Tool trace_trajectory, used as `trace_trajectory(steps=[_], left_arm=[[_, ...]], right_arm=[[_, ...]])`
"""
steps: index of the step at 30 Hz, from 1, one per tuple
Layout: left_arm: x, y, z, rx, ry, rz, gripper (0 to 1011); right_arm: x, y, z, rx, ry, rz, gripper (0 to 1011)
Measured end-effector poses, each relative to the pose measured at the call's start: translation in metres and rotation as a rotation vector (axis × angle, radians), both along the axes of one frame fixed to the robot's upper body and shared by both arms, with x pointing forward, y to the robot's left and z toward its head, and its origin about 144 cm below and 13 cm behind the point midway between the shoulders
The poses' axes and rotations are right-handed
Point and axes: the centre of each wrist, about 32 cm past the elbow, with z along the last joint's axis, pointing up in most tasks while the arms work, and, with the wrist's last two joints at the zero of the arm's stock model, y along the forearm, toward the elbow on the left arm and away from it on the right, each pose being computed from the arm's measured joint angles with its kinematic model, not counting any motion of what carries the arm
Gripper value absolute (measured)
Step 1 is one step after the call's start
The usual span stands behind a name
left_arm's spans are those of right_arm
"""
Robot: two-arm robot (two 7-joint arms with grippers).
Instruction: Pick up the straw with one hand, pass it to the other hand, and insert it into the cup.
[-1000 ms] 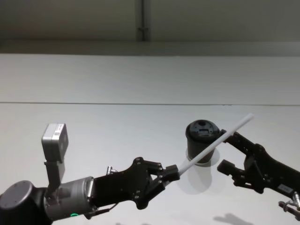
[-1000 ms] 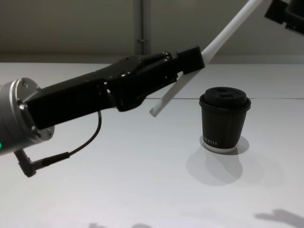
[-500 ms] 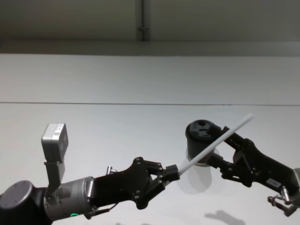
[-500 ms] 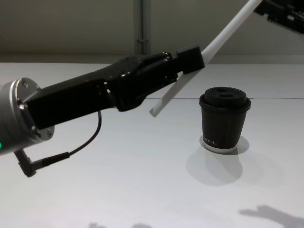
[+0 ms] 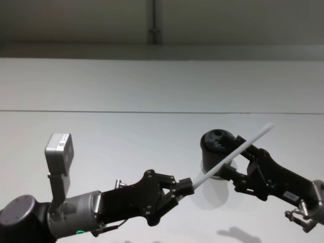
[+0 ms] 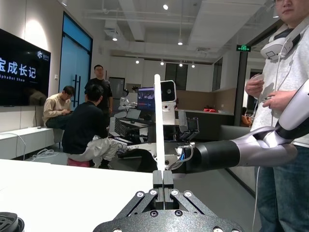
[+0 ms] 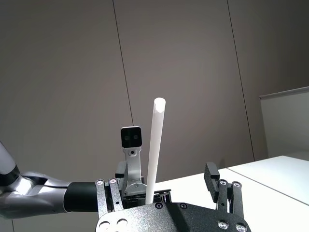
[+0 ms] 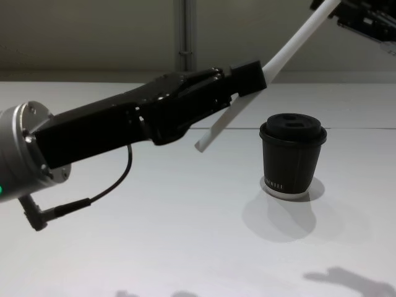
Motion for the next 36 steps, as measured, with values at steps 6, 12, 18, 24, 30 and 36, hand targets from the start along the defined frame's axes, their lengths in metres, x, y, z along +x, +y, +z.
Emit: trace_trajectory(steps=[6,12,18,24,30,36], left_arm=[[0.0000,0.0000,0.0000,0.000,0.000,0.000,0],[0.0000,0.0000,0.0000,0.000,0.000,0.000,0],[0.0000,0.0000,0.0000,0.000,0.000,0.000,0],[0.0000,0.0000,0.0000,0.000,0.000,0.000,0],[0.0000,0.0000,0.0000,0.000,0.000,0.000,0],[0.0000,0.0000,0.0000,0.000,0.000,0.000,0]], right_arm=[[-0.0002,-0.0006,-0.0002,0.000,0.000,-0.002,1001],[0.0010,-0.0004,0.0001,-0.001,0.005,0.014,1001],[0.0041,-0.0019,0.0013,-0.009,0.012,0.050,1001],[0.0063,-0.0024,0.0024,-0.008,0.002,0.072,1001],[0.0070,-0.0008,0.0029,-0.002,-0.008,0.087,1001],[0.0080,0.0013,0.0035,0.003,-0.013,0.092,1001]])
